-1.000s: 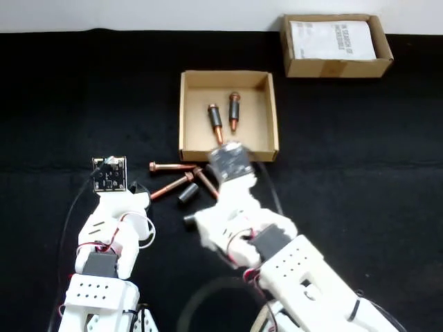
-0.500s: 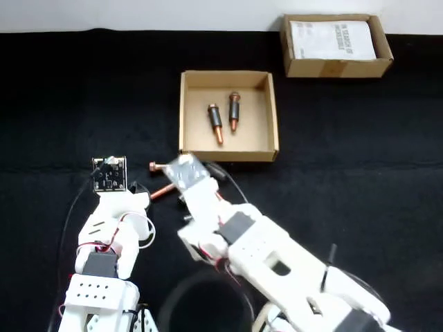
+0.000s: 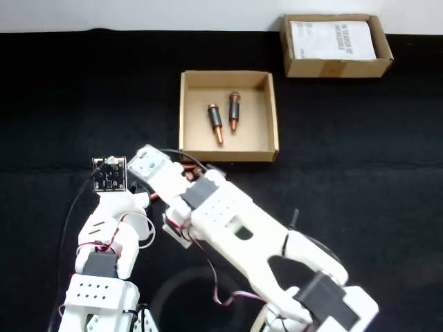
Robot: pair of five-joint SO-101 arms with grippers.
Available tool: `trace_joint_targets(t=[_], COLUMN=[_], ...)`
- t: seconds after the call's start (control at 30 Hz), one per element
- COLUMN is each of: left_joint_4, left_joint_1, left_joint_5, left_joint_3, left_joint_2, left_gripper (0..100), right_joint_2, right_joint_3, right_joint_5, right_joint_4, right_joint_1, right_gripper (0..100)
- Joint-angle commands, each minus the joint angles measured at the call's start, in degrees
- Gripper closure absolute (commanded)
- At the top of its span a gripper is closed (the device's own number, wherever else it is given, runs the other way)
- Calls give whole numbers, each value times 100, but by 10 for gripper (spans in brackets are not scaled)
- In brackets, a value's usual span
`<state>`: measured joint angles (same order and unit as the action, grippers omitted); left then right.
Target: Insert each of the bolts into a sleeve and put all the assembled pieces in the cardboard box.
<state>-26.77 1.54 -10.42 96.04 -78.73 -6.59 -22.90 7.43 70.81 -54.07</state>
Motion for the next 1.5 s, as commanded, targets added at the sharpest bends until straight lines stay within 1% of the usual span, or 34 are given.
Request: trace_joint_targets(t=[0.0, 0.07, 0.2, 0.27, 0.47, 0.57, 0.7, 0.83, 1.03, 1.13, 1.2, 1.3, 1.47], left_joint_4=[26, 26, 26, 26, 26, 26, 26, 88, 343, 510, 580, 607, 571], left_joint_1=[66, 66, 75, 75, 171, 189, 189, 207, 611, 884, 1024, 1200, 1789], left_joint_5=[-18, -18, -18, -18, -18, -18, -18, -18, -88, -554, -712, -738, -738], left_joint_3=[154, 154, 154, 154, 154, 154, 154, 154, 154, 154, 154, 154, 154], left_joint_2=[-92, -92, -92, -92, -101, -101, -101, -101, -101, -101, -101, -110, -426], left_gripper=[991, 991, 991, 991, 991, 991, 991, 991, 991, 991, 991, 991, 991], right_joint_2=[400, 673, 1209, 1499, 2114, 2352, 2607, 2730, 2818, 2818, 2818, 2818, 2818], right_joint_3=[840, 1182, 1789, 2026, 2686, 2914, 2958, 2958, 2958, 2958, 2958, 2958, 2958], right_joint_5=[853, 1178, 1723, 1881, 2022, 2418, 2629, 2655, 2708, 2910, 2936, 2945, 2945], right_joint_4=[892, 1314, 2000, 2167, 2185, 2202, 2167, 2149, 1921, 1903, 1903, 1903, 1903], right_joint_1=[-31, -13, -4, 22, 418, 479, 532, 523, 523, 497, 470, 444, 382], right_gripper=[975, 912, 742, 705, 706, 706, 706, 706, 706, 706, 706, 706, 706])
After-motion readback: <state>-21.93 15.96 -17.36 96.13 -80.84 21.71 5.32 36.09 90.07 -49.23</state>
